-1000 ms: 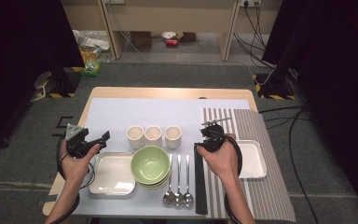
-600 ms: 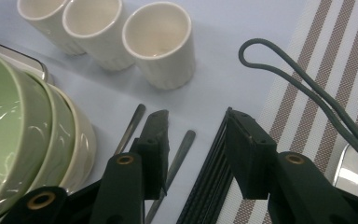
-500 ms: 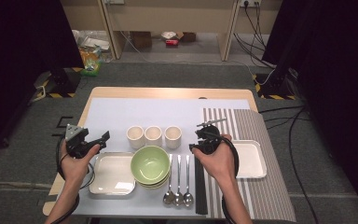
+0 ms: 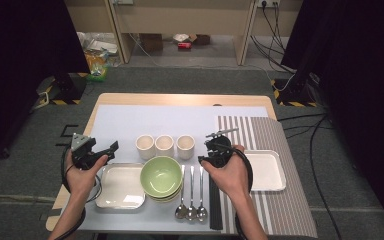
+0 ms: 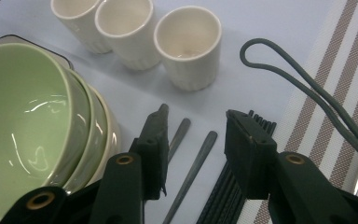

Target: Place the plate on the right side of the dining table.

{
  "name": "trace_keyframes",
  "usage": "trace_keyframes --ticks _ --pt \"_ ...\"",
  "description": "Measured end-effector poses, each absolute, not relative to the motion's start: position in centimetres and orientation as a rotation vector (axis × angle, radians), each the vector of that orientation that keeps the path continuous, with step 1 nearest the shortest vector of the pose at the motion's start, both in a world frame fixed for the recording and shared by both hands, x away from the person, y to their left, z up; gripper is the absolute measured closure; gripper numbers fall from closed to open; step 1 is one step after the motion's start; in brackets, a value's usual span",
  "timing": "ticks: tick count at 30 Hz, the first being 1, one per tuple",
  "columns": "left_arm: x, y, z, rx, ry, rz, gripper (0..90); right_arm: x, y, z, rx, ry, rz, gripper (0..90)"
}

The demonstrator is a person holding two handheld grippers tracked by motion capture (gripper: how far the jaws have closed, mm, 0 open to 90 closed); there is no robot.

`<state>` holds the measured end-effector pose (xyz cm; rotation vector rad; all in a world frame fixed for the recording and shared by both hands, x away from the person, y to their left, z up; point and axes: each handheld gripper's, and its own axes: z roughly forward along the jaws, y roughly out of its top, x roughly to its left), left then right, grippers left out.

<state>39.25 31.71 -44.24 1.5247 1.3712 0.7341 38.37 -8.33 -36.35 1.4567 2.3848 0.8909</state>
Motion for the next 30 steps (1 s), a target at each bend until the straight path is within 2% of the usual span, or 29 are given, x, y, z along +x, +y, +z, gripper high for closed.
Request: trace_keyframes --ticks 30 --pt "39.2 31.9 -44.1 1.523 1.369 0.737 9.6 38.0 -5.9 -35.5 1.4 2.433 0.904 60.7"
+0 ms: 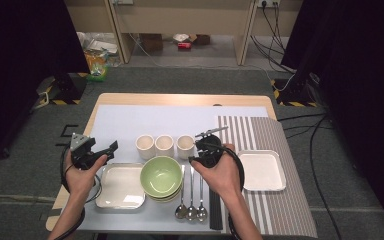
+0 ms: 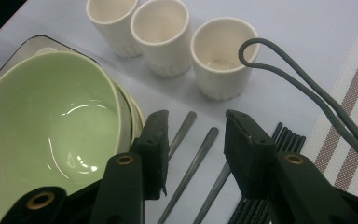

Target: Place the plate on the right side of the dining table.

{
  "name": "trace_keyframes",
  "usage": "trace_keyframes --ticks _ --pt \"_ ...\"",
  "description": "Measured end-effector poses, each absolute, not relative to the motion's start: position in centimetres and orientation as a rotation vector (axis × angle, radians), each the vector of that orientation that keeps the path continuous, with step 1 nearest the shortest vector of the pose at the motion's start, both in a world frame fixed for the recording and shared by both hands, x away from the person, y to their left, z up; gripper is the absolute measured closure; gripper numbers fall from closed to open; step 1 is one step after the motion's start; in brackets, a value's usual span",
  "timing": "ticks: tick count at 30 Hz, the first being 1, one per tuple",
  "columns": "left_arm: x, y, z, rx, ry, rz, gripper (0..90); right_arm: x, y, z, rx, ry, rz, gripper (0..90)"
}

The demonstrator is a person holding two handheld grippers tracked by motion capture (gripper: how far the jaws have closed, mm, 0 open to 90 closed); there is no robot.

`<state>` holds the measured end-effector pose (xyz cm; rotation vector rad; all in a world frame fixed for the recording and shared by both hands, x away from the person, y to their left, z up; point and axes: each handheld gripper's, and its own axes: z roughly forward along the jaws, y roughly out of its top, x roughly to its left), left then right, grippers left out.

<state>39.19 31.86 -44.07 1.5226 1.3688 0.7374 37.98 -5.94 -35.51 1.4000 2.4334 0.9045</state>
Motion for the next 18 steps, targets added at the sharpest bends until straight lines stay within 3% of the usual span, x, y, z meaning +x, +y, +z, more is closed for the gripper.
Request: trace_keyframes --ticks 18 --pt "39.2 31.9 -44.0 1.522 1.368 0.739 9.6 38.0 -4.5 -35.3 1.374 2.471 0.904 61.4"
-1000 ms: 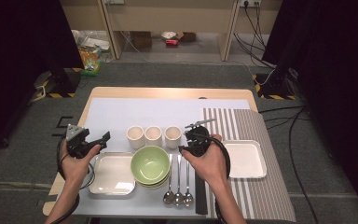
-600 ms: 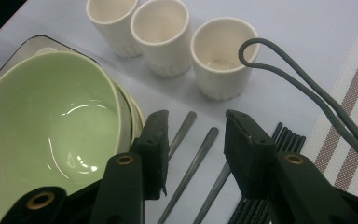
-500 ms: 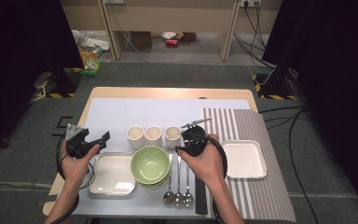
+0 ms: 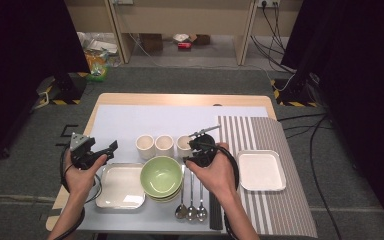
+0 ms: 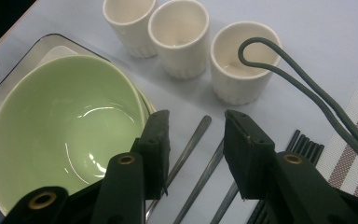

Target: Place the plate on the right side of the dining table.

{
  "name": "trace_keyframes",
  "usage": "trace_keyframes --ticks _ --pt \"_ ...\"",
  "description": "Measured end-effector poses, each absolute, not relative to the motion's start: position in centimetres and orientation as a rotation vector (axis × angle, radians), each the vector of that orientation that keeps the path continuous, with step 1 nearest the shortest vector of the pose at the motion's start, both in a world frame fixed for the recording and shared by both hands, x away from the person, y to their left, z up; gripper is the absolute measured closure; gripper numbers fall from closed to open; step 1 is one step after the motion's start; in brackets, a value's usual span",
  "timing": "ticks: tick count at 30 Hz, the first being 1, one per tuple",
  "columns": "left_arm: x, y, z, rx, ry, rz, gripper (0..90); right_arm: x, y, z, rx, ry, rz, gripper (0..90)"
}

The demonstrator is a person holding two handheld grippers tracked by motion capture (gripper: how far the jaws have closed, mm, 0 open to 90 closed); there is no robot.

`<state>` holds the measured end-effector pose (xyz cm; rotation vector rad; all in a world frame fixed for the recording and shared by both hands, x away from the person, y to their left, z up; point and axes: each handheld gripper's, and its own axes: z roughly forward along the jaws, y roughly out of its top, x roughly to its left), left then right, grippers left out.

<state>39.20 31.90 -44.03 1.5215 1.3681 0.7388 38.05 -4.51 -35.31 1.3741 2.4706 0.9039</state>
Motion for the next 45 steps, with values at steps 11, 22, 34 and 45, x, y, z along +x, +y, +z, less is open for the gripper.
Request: trace_keyframes --ticks 11,22,34,45 --pt "39.2 31.9 -44.0 1.517 1.369 0.74 9.6 38.0 -3.7 -35.3 1.36 2.492 0.897 62.1" --pt "39.2 31.9 -44.0 1.518 1.369 0.741 9.6 38.0 -3.1 -35.4 1.344 2.509 0.904 62.4" --pt "39.2 31.9 -44.0 1.52 1.368 0.74 9.6 38.0 -2.2 -35.7 1.358 2.54 0.884 65.7" --pt "39.2 32.0 -44.0 1.521 1.367 0.74 9.7 38.2 -1.7 -36.1 1.346 2.554 0.86 70.3"
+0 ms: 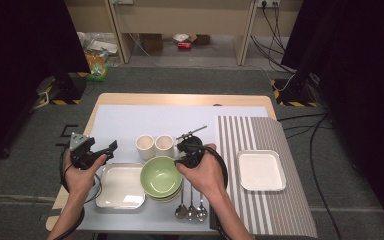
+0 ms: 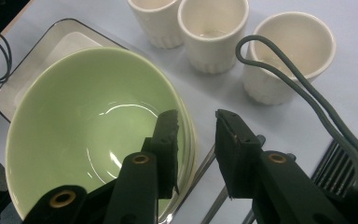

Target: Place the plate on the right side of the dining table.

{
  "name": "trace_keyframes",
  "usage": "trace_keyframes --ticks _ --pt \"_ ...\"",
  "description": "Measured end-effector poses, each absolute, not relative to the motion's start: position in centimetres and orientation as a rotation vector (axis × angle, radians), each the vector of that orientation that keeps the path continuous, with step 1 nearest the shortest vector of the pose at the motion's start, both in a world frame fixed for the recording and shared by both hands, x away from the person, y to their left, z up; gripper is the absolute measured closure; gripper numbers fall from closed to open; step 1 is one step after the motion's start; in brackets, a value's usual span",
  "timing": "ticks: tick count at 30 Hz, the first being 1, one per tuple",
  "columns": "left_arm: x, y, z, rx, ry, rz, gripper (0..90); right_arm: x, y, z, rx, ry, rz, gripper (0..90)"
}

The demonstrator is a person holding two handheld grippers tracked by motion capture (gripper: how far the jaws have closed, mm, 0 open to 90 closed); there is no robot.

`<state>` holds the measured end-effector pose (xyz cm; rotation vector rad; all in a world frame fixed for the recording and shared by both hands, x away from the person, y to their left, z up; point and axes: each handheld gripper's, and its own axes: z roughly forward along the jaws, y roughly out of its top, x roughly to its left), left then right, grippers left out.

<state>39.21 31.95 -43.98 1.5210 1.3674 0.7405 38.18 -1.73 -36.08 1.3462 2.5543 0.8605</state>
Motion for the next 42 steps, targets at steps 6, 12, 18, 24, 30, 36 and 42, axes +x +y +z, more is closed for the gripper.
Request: trace_keyframes --ticks 6,12,18,24,30,36,42 --pt "39.2 31.9 -44.0 1.521 1.367 0.741 9.7 38.2 -1.3 -36.3 1.346 2.569 0.851 73.2" --pt "39.2 32.0 -44.0 1.52 1.368 0.743 9.7 38.3 -0.9 -36.6 1.34 2.585 0.834 77.4" --pt "39.2 32.0 -44.0 1.523 1.367 0.742 9.8 38.3 -0.7 -36.6 1.341 2.581 0.821 80.8" --pt "39.2 32.0 -44.0 1.523 1.367 0.745 9.9 38.2 -0.6 -36.7 1.327 2.583 0.809 82.5" --pt "39.2 32.0 -44.0 1.528 1.367 0.75 10.0 38.3 -0.5 -36.9 1.319 2.592 0.811 82.4" --pt "39.2 32.0 -44.0 1.527 1.368 0.75 10.1 38.3 -0.4 -37.0 1.311 2.597 0.799 81.7" --pt "39.2 32.0 -44.0 1.528 1.367 0.751 10.1 38.3 -0.3 -37.2 1.305 2.604 0.783 82.9"
